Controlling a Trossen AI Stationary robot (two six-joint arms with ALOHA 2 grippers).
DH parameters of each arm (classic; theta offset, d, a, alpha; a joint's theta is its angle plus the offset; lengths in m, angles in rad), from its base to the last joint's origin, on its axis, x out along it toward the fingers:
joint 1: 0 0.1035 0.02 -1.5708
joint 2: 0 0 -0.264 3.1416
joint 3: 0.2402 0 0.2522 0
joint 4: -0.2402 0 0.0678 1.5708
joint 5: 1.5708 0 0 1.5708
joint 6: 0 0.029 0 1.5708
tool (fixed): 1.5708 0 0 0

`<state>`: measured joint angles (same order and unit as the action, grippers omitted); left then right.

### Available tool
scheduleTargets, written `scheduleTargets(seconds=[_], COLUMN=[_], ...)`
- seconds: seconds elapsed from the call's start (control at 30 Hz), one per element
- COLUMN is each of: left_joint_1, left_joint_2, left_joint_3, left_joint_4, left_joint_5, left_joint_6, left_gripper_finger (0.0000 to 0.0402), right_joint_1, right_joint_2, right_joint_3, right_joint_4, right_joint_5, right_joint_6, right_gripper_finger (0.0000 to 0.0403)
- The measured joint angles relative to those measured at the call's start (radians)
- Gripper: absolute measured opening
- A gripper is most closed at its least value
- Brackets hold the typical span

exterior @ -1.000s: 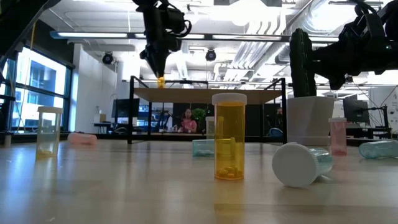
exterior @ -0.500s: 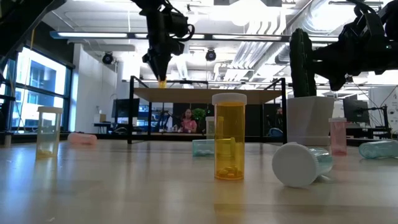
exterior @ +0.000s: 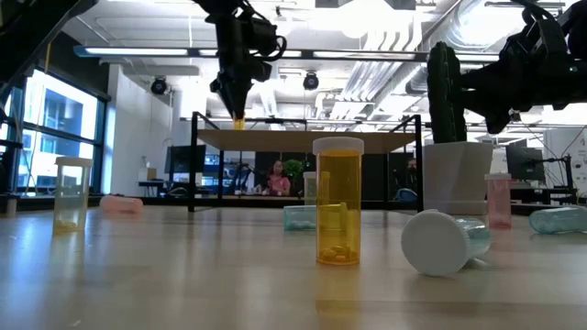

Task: Pick and place medicine bottles onto shelf by color
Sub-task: Put the top left orange pill bottle on the shelf

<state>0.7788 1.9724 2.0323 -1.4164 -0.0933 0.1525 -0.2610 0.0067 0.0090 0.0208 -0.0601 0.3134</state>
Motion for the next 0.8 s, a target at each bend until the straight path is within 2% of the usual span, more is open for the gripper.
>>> scheduleTargets(seconds=[0.23,0.43,0.8], left_joint_1=[0.000,0.000,0.000], left_joint_2=[0.001,0.001,0.001], left_joint_3=[0.000,0.000,0.000], left_joint_4=[0.019,0.021,0.022], left_joint_5=[-0.008,-0.054,-0.043], left_joint_6=[0.009,0.027,0.060], left_gripper_finger=[0.0116,0.0116,0.0128], right_joint_1=[0.000,0.000,0.000], right_joint_2=[0.000,0.000,0.000], right_joint_3=[0.000,0.000,0.000], right_joint_4=[0.000,0.000,0.000], right_joint_5=[0.000,0.000,0.000], right_joint_6=[0.000,0.000,0.000], right_gripper_finger=[0.0162,0.0162,0.0162])
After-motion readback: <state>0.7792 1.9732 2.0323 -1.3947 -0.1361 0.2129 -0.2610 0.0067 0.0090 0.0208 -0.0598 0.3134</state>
